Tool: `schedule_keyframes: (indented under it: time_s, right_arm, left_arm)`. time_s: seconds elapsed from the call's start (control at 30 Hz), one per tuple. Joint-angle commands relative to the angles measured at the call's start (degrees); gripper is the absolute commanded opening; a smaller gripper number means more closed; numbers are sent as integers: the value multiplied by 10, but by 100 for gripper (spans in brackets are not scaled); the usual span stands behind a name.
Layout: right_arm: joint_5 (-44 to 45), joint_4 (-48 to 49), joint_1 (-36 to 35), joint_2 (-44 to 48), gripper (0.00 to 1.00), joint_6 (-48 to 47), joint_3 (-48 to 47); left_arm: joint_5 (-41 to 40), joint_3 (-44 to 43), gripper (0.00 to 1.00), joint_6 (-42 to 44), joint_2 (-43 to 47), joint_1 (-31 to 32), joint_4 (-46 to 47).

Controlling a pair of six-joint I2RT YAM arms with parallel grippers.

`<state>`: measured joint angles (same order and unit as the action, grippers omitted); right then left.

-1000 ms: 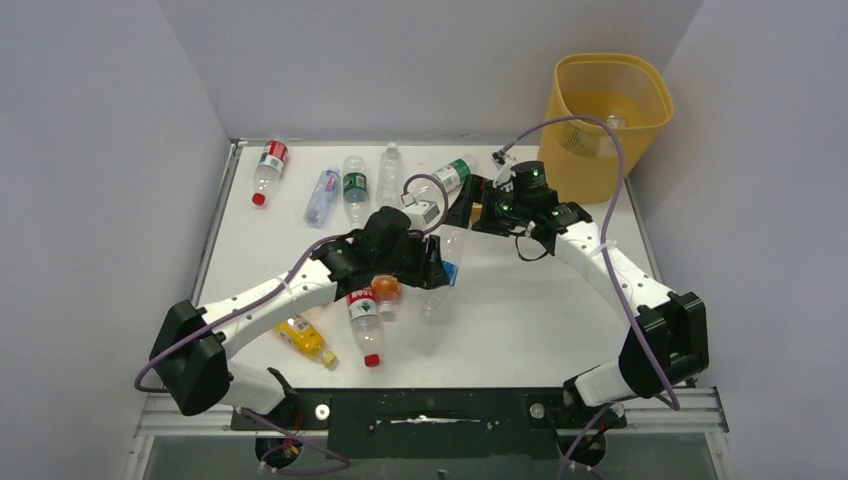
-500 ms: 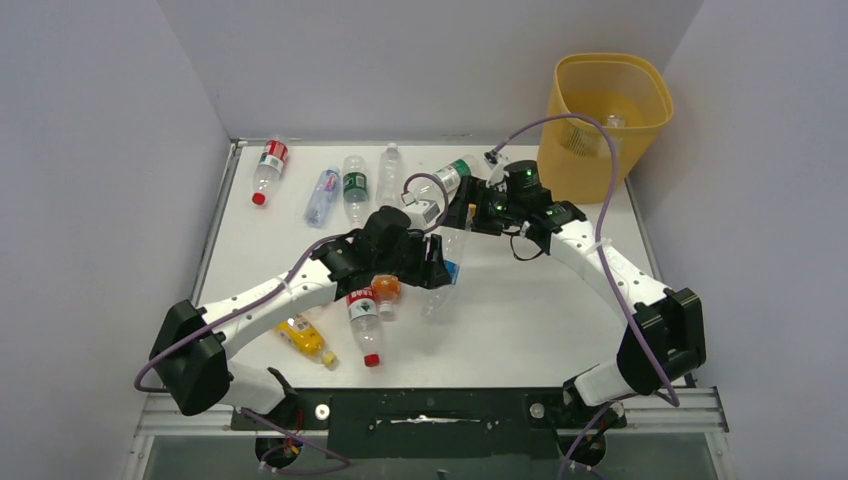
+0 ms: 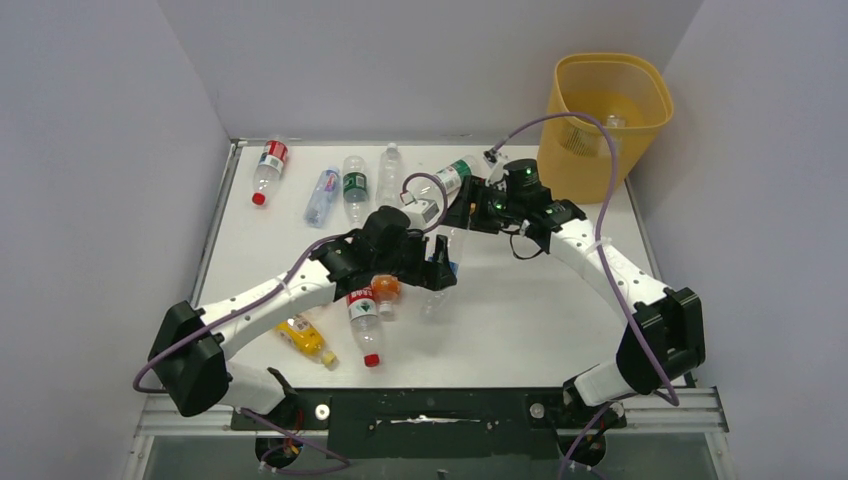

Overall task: Put the plastic bottles in the bin
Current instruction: Place the plastic bottle in the trash bin.

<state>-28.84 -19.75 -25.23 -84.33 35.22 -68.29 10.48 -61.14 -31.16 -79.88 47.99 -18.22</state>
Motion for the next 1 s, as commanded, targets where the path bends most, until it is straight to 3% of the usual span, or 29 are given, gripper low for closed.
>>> schedule_keyframes:
  time_s: [0.0,0.43,0.77,0.97]
  right_arm:
    - [5,7,-6,-8,54,-9,-46]
    - [42,-71,23,-24,54,-56,-127]
    - [58,-189,149,-63,54,-120,-339]
    - [71,-202,222,-100,54,-123,-467]
  left_arm:
    - [-13,-34,81,6,31,3,10]
    - [-67,-75,84,17,79,2,-45]
    - [-87,-65,84,13,124,0,-52]
    - [-84,-54,84,11,128,-1,-52]
